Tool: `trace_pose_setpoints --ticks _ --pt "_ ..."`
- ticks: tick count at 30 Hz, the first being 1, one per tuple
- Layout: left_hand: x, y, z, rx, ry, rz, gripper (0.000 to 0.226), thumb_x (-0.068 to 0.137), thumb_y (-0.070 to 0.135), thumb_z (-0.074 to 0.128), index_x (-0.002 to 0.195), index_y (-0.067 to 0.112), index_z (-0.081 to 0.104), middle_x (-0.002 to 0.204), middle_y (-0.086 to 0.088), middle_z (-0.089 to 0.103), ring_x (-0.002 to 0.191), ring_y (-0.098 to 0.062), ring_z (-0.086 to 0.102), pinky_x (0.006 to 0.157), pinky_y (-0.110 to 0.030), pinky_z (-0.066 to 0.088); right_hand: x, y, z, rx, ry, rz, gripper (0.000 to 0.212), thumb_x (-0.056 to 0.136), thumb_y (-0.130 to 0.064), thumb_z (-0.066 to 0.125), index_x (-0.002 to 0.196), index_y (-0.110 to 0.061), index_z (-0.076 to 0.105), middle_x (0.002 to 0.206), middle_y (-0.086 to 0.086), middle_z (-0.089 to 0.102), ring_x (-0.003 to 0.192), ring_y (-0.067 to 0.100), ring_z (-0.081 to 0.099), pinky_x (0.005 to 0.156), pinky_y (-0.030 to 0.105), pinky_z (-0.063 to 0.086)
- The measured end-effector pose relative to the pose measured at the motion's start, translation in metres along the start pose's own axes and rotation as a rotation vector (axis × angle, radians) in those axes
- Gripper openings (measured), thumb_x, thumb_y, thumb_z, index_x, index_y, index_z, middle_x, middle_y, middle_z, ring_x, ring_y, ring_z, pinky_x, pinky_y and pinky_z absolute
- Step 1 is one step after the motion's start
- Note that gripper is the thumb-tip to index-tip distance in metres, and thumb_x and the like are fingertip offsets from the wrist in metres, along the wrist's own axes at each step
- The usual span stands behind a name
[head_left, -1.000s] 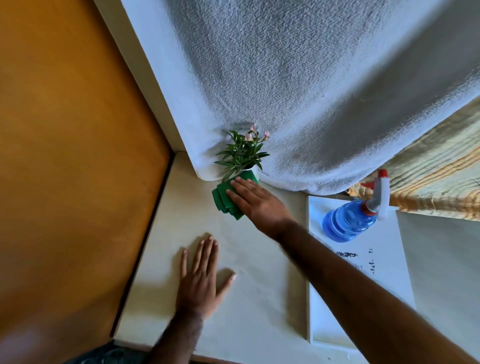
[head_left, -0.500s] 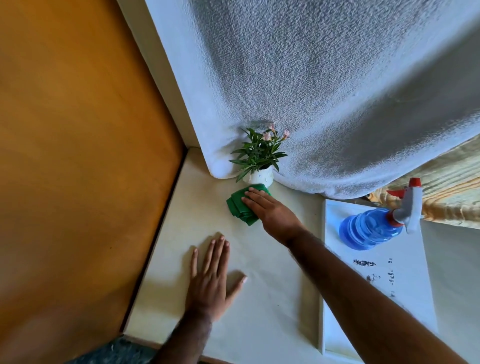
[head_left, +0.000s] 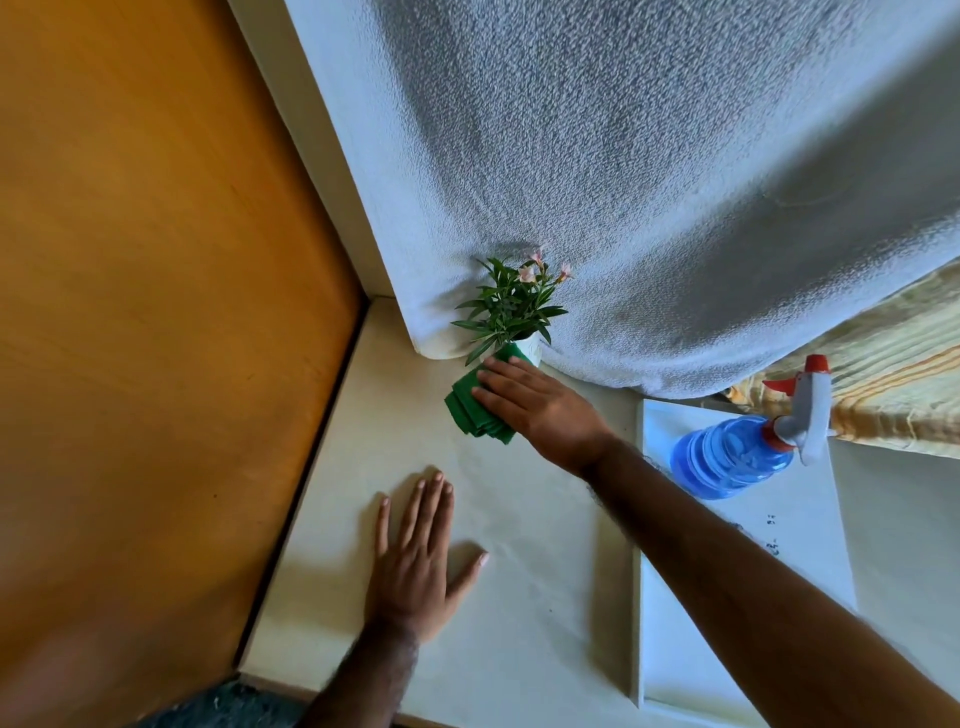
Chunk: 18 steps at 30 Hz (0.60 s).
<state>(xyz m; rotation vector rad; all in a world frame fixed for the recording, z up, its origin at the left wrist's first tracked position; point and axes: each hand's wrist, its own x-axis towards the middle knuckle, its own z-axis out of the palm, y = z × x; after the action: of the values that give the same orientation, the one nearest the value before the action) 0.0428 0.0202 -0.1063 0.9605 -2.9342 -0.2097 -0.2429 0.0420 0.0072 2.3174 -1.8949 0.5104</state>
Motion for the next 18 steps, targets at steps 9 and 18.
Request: trace_pose_setpoints --ticks 9,18 --pt "0.001 0.0 0.0 0.014 -0.031 -0.008 0.1 0.095 0.08 0.037 0.166 0.014 0.017 0.178 -0.005 0.015 0.164 -0.024 0.016 0.128 -0.065 0.023 -0.015 0.002 0.014 0.119 -0.077 0.215 0.05 0.09 0.009 0.035 0.128 0.004 0.067 0.136 0.024 0.064 0.131 0.044 0.057 0.106 0.06 0.048" --pt "0.001 0.001 -0.003 0.015 -0.037 -0.017 0.098 0.096 0.079 0.035 0.166 0.013 0.018 0.177 -0.006 0.018 0.163 -0.024 0.019 0.127 -0.065 0.027 0.005 0.0 -0.001 0.056 -0.037 0.136 0.048 0.094 0.0 0.032 0.124 0.004 0.07 0.13 0.023 0.068 0.125 0.042 0.062 0.107 0.056 0.048"
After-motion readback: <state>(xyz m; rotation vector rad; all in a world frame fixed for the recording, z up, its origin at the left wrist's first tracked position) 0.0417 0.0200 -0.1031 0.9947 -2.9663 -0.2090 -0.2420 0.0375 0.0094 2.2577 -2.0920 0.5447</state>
